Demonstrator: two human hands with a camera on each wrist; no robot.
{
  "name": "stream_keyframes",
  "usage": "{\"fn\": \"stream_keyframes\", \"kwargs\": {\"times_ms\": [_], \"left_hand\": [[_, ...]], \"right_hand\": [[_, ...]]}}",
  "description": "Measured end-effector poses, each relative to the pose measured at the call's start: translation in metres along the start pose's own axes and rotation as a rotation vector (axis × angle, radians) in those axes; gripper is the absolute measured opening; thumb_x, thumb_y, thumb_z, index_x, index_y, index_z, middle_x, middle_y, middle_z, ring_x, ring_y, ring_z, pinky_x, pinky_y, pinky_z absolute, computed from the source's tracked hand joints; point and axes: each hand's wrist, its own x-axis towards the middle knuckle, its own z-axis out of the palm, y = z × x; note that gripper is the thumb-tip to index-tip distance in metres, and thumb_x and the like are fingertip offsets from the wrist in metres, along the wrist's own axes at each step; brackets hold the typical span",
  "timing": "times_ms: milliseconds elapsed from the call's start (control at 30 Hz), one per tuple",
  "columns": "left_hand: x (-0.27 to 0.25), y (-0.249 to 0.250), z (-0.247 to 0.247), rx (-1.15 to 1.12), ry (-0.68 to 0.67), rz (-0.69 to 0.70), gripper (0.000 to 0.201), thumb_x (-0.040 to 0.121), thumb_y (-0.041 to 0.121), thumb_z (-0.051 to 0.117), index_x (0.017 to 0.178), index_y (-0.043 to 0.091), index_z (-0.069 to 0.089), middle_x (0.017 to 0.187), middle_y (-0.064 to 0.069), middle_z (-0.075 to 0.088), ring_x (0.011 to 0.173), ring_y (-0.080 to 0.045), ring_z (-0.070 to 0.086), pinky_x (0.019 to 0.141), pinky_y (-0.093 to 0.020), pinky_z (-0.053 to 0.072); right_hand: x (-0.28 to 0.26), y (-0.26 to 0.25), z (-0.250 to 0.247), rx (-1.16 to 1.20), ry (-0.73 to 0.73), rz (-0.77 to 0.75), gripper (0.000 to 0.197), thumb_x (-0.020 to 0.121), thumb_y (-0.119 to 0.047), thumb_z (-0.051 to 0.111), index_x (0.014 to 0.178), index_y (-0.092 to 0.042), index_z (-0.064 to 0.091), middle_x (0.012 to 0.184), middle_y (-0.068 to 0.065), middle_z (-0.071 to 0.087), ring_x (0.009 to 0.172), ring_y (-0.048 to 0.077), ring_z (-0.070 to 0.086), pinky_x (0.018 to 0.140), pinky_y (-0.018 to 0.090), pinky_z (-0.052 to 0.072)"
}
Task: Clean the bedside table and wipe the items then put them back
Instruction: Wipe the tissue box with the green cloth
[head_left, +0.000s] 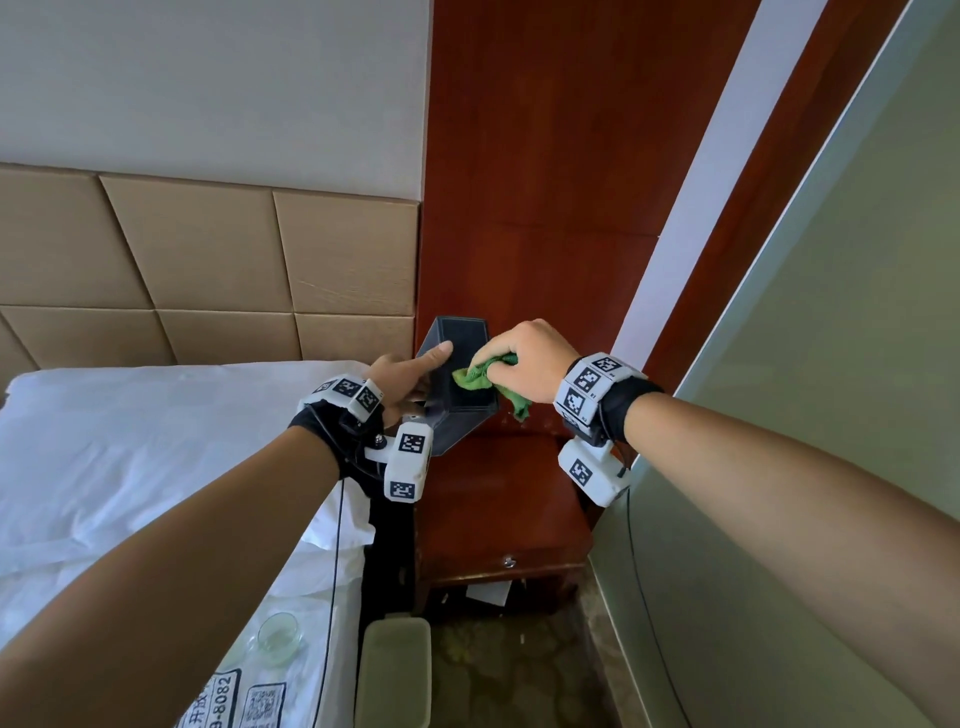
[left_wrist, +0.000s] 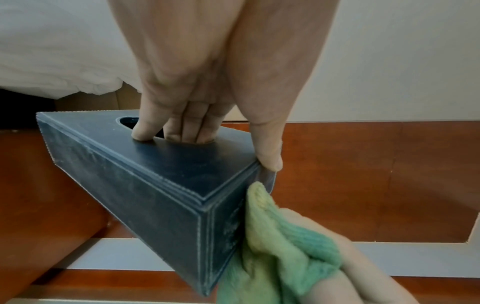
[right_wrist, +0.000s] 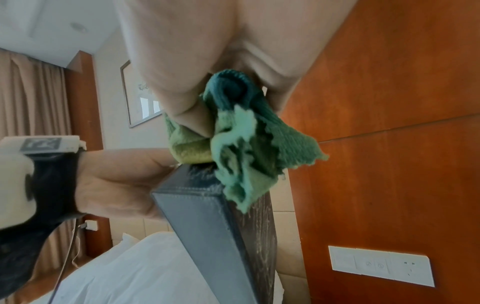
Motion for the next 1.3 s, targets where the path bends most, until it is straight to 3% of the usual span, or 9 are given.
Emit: {"fn": "stream_keyframes", "kwargs": {"times_ms": [167, 300, 467, 600, 767, 933, 1133, 1233, 1300], "left_hand": [[0.0, 0.005, -0.005, 0.03, -0.02, 0.027, 0.12, 0.031, 0.073, 0.087, 0.117, -0.007, 0.063, 0.11, -0.025, 0.069, 0.092, -0.031, 0.069, 0.065, -0.037, 0.057], [0.001, 0.011, -0.003, 0.076, -0.029, 0.049, 0.116, 0.029, 0.076, 0.087, 0.107, -0.007, 0.065, 0.095, -0.019, 0.071, 0.08, -0.027, 0.069, 0.068, -0.037, 0.057], [0.006, 0.016, -0.005, 0.067, 0.008, 0.051, 0.109, 0.032, 0.076, 0.085, 0.104, -0.004, 0.065, 0.082, -0.014, 0.064, 0.068, -0.024, 0.063, 0.065, -0.038, 0.056], [0.011, 0.018, -0.009, 0.054, 0.006, 0.037, 0.081, 0.061, 0.067, 0.081, 0.102, -0.001, 0.064, 0.084, -0.015, 0.064, 0.074, -0.027, 0.063, 0.068, -0.042, 0.056], [0.013, 0.018, -0.01, 0.047, 0.008, 0.029, 0.083, 0.052, 0.07, 0.082, 0.094, 0.0, 0.066, 0.088, -0.019, 0.067, 0.079, -0.031, 0.065, 0.078, -0.046, 0.059], [0.018, 0.018, -0.008, 0.036, 0.038, 0.055, 0.095, 0.039, 0.071, 0.083, 0.099, 0.0, 0.064, 0.088, -0.017, 0.064, 0.078, -0.029, 0.063, 0.067, -0.04, 0.056], [0.018, 0.024, -0.006, 0.023, 0.01, 0.067, 0.095, 0.047, 0.068, 0.084, 0.107, -0.003, 0.065, 0.092, -0.017, 0.066, 0.076, -0.027, 0.065, 0.064, -0.037, 0.056], [0.016, 0.025, -0.003, 0.006, -0.007, 0.068, 0.091, 0.048, 0.069, 0.084, 0.101, -0.002, 0.063, 0.091, -0.019, 0.063, 0.078, -0.029, 0.061, 0.063, -0.037, 0.055], [0.015, 0.026, -0.003, -0.01, -0.03, 0.062, 0.074, 0.064, 0.064, 0.081, 0.098, 0.0, 0.062, 0.091, -0.019, 0.059, 0.083, -0.029, 0.057, 0.062, -0.038, 0.056]], "right_hand": [[0.009, 0.0, -0.008, 0.137, 0.348, 0.027, 0.03, 0.084, -0.005, 0.056, 0.107, -0.013, 0.076, 0.106, -0.003, 0.072, 0.096, 0.014, 0.066, 0.091, 0.031, 0.052], [0.018, -0.005, -0.003, 0.068, 0.265, 0.01, 0.037, 0.088, 0.001, 0.053, 0.119, -0.01, 0.07, 0.122, -0.001, 0.064, 0.11, 0.017, 0.059, 0.098, 0.023, 0.044], [0.015, -0.012, 0.009, 0.056, 0.239, -0.045, 0.032, 0.087, -0.005, 0.057, 0.11, -0.018, 0.075, 0.116, -0.008, 0.066, 0.097, 0.015, 0.063, 0.085, 0.033, 0.052], [0.007, -0.013, 0.013, 0.069, 0.198, -0.053, 0.028, 0.085, -0.008, 0.059, 0.1, -0.02, 0.078, 0.113, -0.01, 0.069, 0.1, 0.013, 0.064, 0.09, 0.029, 0.051], [0.006, -0.017, 0.008, 0.062, 0.093, -0.002, 0.023, 0.085, -0.015, 0.061, 0.096, -0.023, 0.079, 0.107, -0.012, 0.073, 0.099, 0.012, 0.065, 0.093, 0.029, 0.049], [0.01, -0.012, -0.001, 0.085, -0.089, 0.081, 0.024, 0.083, -0.017, 0.06, 0.094, -0.025, 0.079, 0.091, -0.006, 0.076, 0.084, 0.016, 0.069, 0.083, 0.034, 0.055], [0.022, -0.004, -0.016, 0.214, 0.282, 0.116, 0.03, 0.088, -0.006, 0.053, 0.108, -0.01, 0.075, 0.108, -0.002, 0.072, 0.097, 0.012, 0.064, 0.09, 0.025, 0.049], [0.021, -0.007, -0.012, 0.154, 0.205, 0.06, 0.031, 0.089, -0.005, 0.054, 0.112, -0.011, 0.074, 0.112, -0.004, 0.069, 0.101, 0.013, 0.063, 0.09, 0.023, 0.047], [0.016, -0.007, -0.008, 0.102, 0.141, 0.031, 0.029, 0.088, -0.008, 0.055, 0.108, -0.015, 0.075, 0.109, -0.008, 0.07, 0.098, 0.013, 0.064, 0.092, 0.029, 0.048]]}}
